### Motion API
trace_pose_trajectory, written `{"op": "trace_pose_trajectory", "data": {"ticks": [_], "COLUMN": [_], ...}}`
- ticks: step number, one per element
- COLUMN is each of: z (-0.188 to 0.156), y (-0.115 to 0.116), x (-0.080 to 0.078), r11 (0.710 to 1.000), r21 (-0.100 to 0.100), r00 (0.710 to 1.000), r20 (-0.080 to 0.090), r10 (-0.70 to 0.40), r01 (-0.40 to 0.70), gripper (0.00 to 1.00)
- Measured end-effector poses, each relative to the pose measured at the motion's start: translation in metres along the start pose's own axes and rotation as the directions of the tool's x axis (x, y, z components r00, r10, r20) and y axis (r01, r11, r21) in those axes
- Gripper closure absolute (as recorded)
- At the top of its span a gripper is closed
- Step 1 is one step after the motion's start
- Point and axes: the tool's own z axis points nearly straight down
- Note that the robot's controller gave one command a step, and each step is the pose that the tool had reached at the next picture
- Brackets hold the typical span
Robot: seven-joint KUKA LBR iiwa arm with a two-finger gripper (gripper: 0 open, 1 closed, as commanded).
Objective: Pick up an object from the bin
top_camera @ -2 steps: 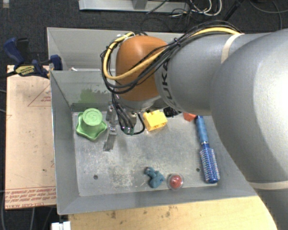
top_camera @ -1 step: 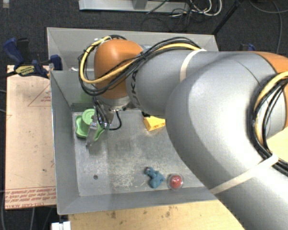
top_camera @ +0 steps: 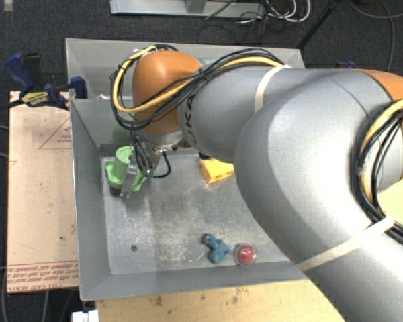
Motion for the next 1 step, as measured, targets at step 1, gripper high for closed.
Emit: {"op": "trace_pose_trajectory", "data": {"ticks": [1], "z": [-0.1244], "y": [0.0140], "x": [0.0039], "r11": [1.000], "r21": [0.001], "r00": [1.000], "r20": [-0.003], "r10": [-0.012], "r01": [0.012], "gripper": [1.00]}}
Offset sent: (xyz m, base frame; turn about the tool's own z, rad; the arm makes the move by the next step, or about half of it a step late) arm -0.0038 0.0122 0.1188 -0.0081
